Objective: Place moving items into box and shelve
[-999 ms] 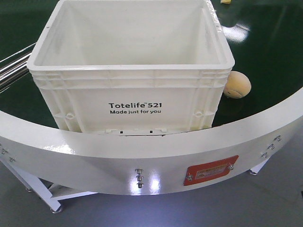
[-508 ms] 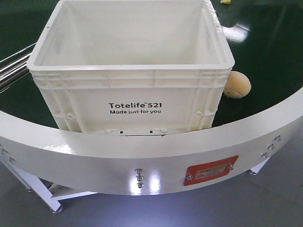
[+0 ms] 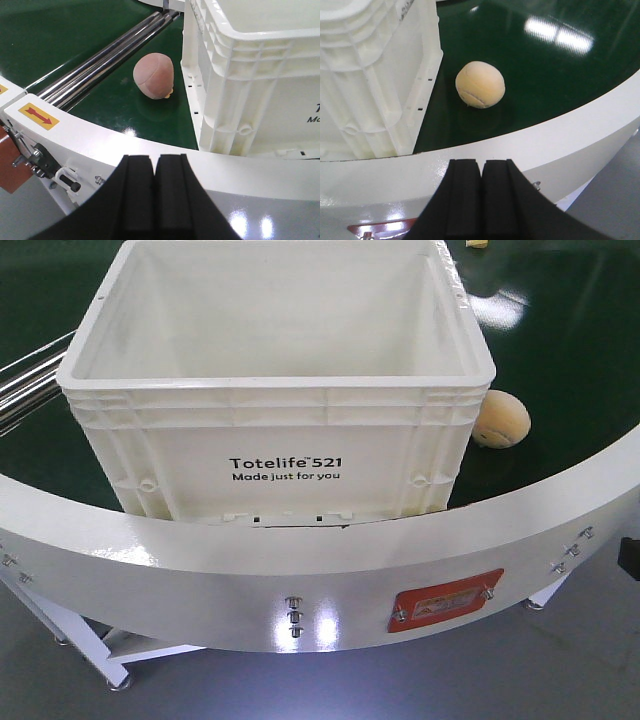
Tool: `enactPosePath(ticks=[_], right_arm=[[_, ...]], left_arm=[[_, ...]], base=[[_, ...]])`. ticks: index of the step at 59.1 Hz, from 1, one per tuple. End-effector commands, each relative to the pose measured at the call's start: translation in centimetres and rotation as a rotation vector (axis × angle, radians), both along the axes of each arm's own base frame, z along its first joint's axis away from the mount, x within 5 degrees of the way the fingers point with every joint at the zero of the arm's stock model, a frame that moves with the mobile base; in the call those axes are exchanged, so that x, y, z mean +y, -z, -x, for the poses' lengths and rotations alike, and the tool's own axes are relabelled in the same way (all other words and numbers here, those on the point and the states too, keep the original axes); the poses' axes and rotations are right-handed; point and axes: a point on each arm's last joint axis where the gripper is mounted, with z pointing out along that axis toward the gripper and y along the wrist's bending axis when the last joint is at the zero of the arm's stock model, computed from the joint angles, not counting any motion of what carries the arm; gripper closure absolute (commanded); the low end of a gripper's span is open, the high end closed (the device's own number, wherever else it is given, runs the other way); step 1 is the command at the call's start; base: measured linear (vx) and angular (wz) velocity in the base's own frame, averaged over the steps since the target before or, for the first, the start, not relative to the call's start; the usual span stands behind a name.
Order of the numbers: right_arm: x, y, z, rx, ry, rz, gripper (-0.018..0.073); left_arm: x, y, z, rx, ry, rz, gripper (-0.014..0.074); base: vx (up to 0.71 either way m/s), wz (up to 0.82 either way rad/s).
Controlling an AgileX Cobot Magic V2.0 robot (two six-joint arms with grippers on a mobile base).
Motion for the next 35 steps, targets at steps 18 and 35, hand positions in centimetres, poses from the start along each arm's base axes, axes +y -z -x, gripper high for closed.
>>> enactPosePath(ticks=[18,35], right_arm=[[0.1,-0.2,-3.3,0.132,0.021,-0.018,0.0121],[0.3,0.2,-7.7,0.140,0.042,-0.048,-0.0162]], left_arm=[[0.3,-1.1,-0.2,-0.045,-0.016,-0.040,0.0298],[0.3,-1.0,-0.6,-0.026,-0.015,-0.037,-0.0007]], base=[[0.00,0.00],[0.00,0.00]])
